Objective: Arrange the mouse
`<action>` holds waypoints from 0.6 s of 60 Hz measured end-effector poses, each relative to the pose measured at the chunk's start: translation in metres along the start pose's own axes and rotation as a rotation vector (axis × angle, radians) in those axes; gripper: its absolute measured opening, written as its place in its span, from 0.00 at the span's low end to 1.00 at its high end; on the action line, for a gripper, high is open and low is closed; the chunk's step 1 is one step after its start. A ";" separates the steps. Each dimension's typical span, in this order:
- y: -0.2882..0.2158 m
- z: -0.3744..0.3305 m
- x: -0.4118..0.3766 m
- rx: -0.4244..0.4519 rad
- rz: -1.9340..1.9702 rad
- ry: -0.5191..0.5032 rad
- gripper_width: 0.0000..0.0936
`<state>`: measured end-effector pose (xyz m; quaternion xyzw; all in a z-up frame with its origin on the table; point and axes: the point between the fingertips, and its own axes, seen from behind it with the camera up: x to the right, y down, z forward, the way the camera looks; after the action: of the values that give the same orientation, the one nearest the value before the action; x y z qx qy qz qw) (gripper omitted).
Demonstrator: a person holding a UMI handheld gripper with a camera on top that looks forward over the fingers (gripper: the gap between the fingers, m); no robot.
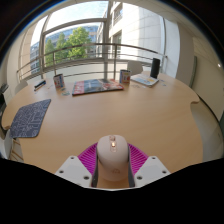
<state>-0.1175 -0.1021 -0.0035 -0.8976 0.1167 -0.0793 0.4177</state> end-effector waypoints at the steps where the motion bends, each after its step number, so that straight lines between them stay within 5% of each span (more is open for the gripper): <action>1: -0.006 -0.001 0.002 0.006 0.000 0.008 0.44; 14: -0.170 -0.050 -0.036 0.256 0.038 0.053 0.44; 24: -0.282 -0.092 -0.196 0.437 0.014 -0.130 0.44; 31: -0.267 -0.075 -0.321 0.416 -0.060 -0.267 0.44; 36: -0.234 -0.034 -0.377 0.295 -0.084 -0.330 0.44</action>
<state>-0.4543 0.1236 0.1811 -0.8317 -0.0036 0.0353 0.5541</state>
